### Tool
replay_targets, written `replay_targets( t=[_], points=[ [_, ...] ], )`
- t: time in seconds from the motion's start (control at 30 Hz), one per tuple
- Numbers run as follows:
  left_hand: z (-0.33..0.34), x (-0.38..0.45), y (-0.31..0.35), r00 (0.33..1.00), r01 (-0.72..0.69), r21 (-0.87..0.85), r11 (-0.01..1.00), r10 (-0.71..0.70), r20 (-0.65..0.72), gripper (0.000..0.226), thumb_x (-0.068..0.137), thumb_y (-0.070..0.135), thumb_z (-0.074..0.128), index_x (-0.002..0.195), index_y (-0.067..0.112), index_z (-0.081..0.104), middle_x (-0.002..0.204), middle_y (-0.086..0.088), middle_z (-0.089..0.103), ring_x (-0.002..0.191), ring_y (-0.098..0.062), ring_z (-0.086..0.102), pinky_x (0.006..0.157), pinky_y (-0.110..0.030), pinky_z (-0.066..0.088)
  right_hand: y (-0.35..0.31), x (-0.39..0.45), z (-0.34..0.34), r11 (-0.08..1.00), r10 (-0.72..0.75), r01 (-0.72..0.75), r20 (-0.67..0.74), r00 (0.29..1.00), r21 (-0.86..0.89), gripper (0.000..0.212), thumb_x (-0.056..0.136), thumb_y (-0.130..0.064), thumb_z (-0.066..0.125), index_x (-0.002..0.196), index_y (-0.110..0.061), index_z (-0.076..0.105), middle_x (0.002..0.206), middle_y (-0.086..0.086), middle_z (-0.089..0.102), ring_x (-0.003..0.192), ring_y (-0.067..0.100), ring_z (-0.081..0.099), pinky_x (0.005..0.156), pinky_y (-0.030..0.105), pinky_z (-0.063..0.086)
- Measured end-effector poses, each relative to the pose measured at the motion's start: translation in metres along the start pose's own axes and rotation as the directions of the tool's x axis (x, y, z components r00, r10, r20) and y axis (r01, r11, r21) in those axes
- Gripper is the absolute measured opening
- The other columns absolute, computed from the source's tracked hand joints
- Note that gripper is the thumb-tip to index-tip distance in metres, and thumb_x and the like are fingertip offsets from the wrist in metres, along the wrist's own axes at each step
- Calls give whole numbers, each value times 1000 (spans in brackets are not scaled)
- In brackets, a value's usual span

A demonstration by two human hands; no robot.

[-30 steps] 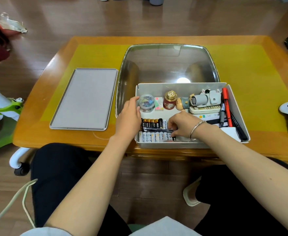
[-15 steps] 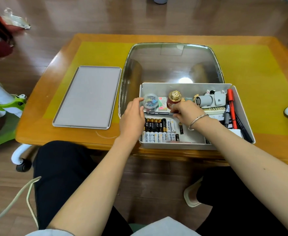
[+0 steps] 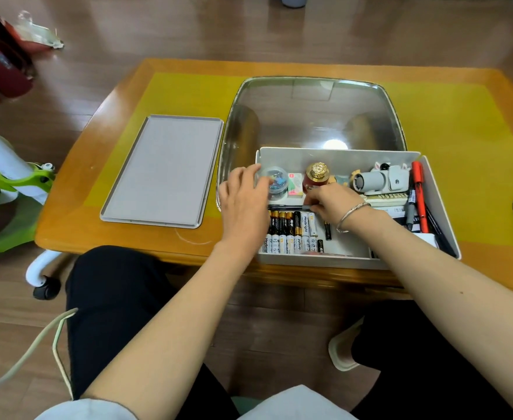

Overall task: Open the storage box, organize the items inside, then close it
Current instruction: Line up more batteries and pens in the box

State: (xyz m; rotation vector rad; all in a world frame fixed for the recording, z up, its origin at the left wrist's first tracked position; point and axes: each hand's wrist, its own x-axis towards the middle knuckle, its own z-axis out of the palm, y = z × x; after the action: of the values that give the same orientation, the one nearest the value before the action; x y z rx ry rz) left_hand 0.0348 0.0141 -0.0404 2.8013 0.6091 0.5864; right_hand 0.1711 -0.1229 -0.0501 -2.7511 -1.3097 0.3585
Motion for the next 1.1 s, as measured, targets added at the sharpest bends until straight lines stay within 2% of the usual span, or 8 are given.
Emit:
replay_targets(
  t=[0.1, 0.23, 0.37, 0.5, 0.7, 0.87, 1.0, 1.1],
  points=[
    [-1, -9, 15, 990, -137, -59, 989, 138, 13, 36, 77, -4, 65, 110, 11, 65, 130, -9, 55, 124, -28, 43, 97, -40, 35, 0, 1, 2, 1000, -8, 8, 25, 1000, -7, 17, 91, -22, 56, 104, -19, 68, 105, 8, 66, 94, 30, 61, 80, 40, 53],
    [8, -15, 31, 923, -289, -87, 953, 302, 239, 40, 85, 3, 59, 125, 8, 55, 139, -11, 46, 127, -27, 41, 101, -37, 37, 2, -4, 1, 999, 18, -17, -42, 999, 29, 21, 92, -16, 54, 109, -10, 65, 111, 14, 61, 101, 33, 57, 83, 37, 47],
    [14, -11, 29, 870, -191, -126, 973, 227, 438, 45, 91, 7, 54, 135, 5, 44, 145, -12, 37, 130, -28, 37, 102, -38, 40, 6, -21, -2, 983, 183, -179, -124, 975, 39, 19, 90, -11, 54, 106, -10, 64, 101, 19, 66, 97, 36, 60, 81, 39, 48],
    [16, -10, 29, 814, -123, -86, 989, 150, 561, 40, 94, 12, 48, 133, 4, 43, 140, -13, 38, 127, -31, 35, 99, -43, 41, -1, -33, 4, 951, 307, -307, 11, 952, -25, 43, 81, 3, 49, 122, -4, 56, 104, 23, 62, 99, 38, 58, 83, 39, 52],
    [21, -9, 29, 779, -67, -70, 995, 96, 619, 40, 95, 16, 45, 134, 9, 42, 141, -12, 37, 129, -31, 31, 99, -45, 38, -11, -29, 10, 927, 309, -323, 101, 946, 192, 32, 85, -4, 54, 114, -9, 65, 106, 14, 67, 105, 27, 59, 96, 33, 46],
    [25, -8, 28, 741, -89, -46, 995, 97, 664, 47, 95, 19, 44, 141, 21, 38, 147, -12, 31, 133, -33, 25, 103, -50, 33, -8, -34, 13, 895, 315, -349, 160, 935, 279, 38, 82, 0, 58, 117, -13, 60, 90, 1, 69, 78, 15, 58, 83, 31, 52],
    [24, -5, 28, 705, -124, -52, 991, 125, 698, 54, 94, 20, 45, 145, 30, 34, 154, -11, 19, 140, -34, 15, 110, -54, 23, -8, -36, 15, 880, 323, -353, 144, 935, 319, 44, 81, 2, 58, 120, -18, 58, 84, -4, 62, 78, 16, 58, 83, 33, 54],
    [22, -3, 28, 681, -120, -38, 992, 111, 724, 58, 93, 20, 44, 148, 31, 28, 156, -11, 13, 142, -34, 8, 113, -55, 15, -11, -36, 14, 890, 305, -314, 81, 949, 330, 39, 82, 0, 57, 118, -15, 61, 95, 3, 64, 84, 22, 62, 82, 35, 54]
  ],
)
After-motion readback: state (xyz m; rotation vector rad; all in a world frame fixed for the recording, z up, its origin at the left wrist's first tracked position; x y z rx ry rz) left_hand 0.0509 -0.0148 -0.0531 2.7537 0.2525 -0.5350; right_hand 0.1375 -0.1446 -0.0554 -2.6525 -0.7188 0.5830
